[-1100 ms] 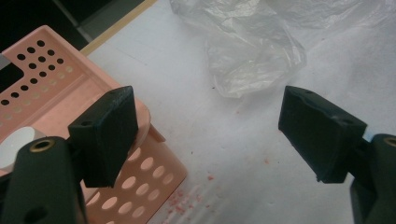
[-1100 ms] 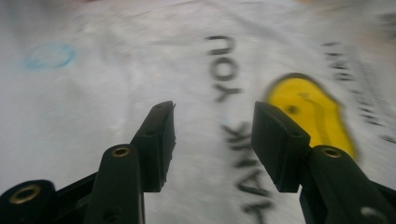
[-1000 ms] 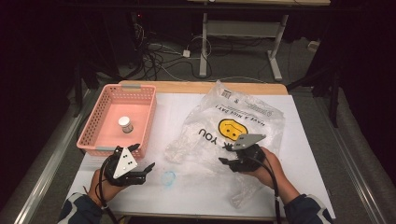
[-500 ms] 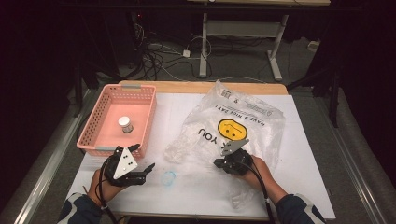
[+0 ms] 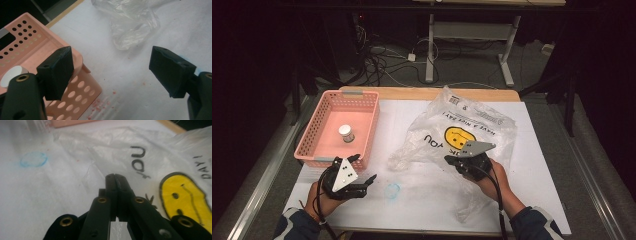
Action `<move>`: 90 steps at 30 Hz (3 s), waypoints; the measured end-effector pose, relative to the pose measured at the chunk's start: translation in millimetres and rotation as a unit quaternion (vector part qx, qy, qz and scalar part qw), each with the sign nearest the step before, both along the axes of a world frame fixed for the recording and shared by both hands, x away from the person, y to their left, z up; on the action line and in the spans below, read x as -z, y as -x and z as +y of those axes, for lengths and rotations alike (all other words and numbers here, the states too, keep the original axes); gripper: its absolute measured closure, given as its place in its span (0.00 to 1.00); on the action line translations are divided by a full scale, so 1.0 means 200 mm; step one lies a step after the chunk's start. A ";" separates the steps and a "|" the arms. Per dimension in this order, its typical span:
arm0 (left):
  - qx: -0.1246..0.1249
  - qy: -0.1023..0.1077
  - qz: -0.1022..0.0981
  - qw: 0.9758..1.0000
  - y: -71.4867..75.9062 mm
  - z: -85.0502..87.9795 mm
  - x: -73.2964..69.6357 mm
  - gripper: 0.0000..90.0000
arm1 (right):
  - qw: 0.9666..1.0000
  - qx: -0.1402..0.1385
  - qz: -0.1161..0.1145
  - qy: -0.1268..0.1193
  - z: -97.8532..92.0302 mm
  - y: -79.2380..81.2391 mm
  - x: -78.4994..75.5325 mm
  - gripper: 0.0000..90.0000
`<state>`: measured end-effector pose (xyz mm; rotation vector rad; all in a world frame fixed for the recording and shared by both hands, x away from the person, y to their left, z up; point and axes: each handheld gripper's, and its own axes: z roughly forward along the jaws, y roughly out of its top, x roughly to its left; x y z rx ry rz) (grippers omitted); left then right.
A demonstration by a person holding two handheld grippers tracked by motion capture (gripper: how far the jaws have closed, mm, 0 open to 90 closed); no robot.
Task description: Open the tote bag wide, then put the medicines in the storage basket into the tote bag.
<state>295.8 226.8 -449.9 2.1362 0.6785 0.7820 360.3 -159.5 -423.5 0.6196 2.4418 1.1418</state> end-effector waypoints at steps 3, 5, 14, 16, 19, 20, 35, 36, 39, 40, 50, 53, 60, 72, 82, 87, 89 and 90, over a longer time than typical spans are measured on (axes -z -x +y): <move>-0.004 -0.001 -0.002 1.000 0.00 0.01 -0.01 0.22 | 0.999 0.016 -0.024 -0.017 -0.01 0.00 -0.07 1.00; -0.007 0.002 -0.003 1.000 0.00 0.02 -0.01 0.22 | 0.999 0.021 -0.039 -0.025 -0.01 -0.01 -0.12 1.00; -0.022 0.014 -0.015 1.000 -0.02 0.05 -0.06 0.22 | 0.995 0.037 -0.080 -0.054 -0.04 0.00 -0.23 1.00; -0.027 0.016 -0.019 0.999 -0.01 0.06 -0.07 0.22 | 0.994 0.037 -0.084 -0.057 -0.04 0.01 -0.24 1.00; -0.033 0.018 -0.025 0.999 -0.02 0.08 -0.09 0.22 | 0.994 0.032 -0.088 -0.061 -0.03 0.01 -0.24 1.00; -0.036 0.017 -0.028 0.999 -0.03 0.08 -0.10 0.22 | 0.994 0.029 -0.084 -0.067 -0.03 0.01 -0.24 1.00; -0.097 -0.001 0.025 0.995 -0.37 0.21 -0.27 0.22 | 0.991 0.044 -0.104 -0.070 -0.02 -0.02 -0.28 1.00; -0.102 -0.021 0.044 0.994 -0.42 0.21 -0.28 0.22 | 0.991 0.046 -0.105 -0.074 -0.03 -0.03 -0.29 1.00; -0.111 -0.044 0.079 0.990 -0.52 0.22 -0.27 0.22 | 0.990 0.049 -0.109 -0.079 -0.02 -0.04 -0.31 1.00; -0.116 -0.048 0.099 0.987 -0.56 0.23 -0.26 0.22 | 0.990 0.046 -0.108 -0.080 -0.02 -0.04 -0.31 1.00; -0.159 -0.082 0.207 0.962 -0.83 0.28 -0.14 0.26 | 0.992 0.035 -0.097 -0.076 0.00 -0.04 -0.30 1.00; -0.161 -0.085 0.231 0.956 -0.88 0.28 -0.10 0.31 | 0.992 0.035 -0.096 -0.077 -0.01 -0.04 -0.29 1.00; -0.165 -0.089 0.254 0.949 -0.93 0.30 -0.07 0.53 | 0.991 0.038 -0.103 -0.082 -0.02 -0.04 -0.30 1.00; -0.133 -0.044 0.130 0.982 -0.77 0.26 -0.26 0.54 | 0.987 0.046 -0.119 -0.096 -0.03 -0.02 -0.34 1.00; -0.034 0.038 -0.009 0.999 -0.38 0.07 -0.47 0.54 | 0.983 0.056 -0.136 -0.109 0.00 -0.02 -0.40 1.00; 0.035 0.045 -0.052 0.997 -0.19 -0.11 -0.52 0.54 | 0.984 0.061 -0.132 -0.101 0.03 -0.02 -0.38 1.00; 0.062 0.046 -0.064 0.995 -0.14 -0.18 -0.52 0.54 | 0.983 0.066 -0.132 -0.105 0.02 -0.03 -0.38 1.00; 0.077 0.049 -0.063 0.994 -0.12 -0.22 -0.52 0.54 | 0.983 0.069 -0.135 -0.106 0.02 -0.02 -0.39 1.00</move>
